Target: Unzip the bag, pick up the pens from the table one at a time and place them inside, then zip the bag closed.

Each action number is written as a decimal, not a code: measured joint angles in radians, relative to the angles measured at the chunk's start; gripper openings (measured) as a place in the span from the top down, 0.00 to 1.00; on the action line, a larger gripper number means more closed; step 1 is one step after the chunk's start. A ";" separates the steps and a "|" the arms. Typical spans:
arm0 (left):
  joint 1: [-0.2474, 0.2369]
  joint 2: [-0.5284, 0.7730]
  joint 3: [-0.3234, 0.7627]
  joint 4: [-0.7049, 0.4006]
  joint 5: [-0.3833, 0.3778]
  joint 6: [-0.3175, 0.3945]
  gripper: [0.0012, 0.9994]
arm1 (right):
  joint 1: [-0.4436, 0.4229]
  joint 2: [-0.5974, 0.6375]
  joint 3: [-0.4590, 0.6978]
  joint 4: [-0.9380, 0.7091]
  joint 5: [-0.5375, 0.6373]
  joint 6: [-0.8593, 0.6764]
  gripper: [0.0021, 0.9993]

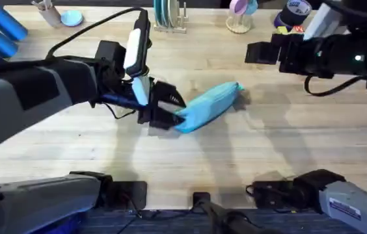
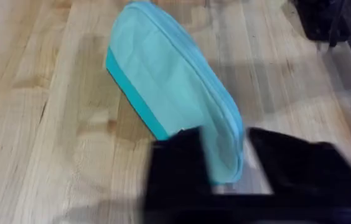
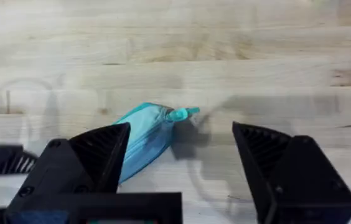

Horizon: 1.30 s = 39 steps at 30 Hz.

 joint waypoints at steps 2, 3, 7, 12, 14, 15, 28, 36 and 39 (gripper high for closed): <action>0.000 0.000 0.000 0.000 0.000 0.000 0.31 | 0.000 -0.007 0.000 -0.001 0.000 0.000 0.00; 0.000 0.000 0.000 0.000 0.000 0.000 0.16 | 0.000 -0.008 0.000 -0.001 0.000 0.000 0.00; 0.000 0.000 0.000 0.001 -0.002 -0.003 0.01 | 0.000 -0.008 0.000 -0.002 0.000 0.000 0.00; 0.000 0.000 0.000 -0.002 -0.029 -0.005 0.00 | 0.000 -0.008 0.000 -0.003 0.000 -0.028 0.00; 0.000 -0.004 0.001 -0.002 -0.048 -0.025 0.00 | 0.000 -0.010 0.000 -0.006 0.000 -0.049 0.00; 0.000 -0.010 0.002 -0.003 -0.062 -0.043 0.00 | 0.000 -0.014 0.000 -0.010 0.000 -0.059 0.00; 0.000 -0.342 0.198 -0.138 -0.424 -0.536 0.00 | 0.000 -0.143 0.000 -0.049 0.000 -0.143 0.00; 0.000 -0.541 0.294 -0.279 -0.736 -0.817 0.00 | 0.000 -0.147 0.000 -0.049 0.000 -0.150 0.00; 0.000 -0.599 0.302 -0.306 -0.811 -0.920 0.00 | 0.000 -0.147 0.000 -0.049 0.000 -0.150 0.00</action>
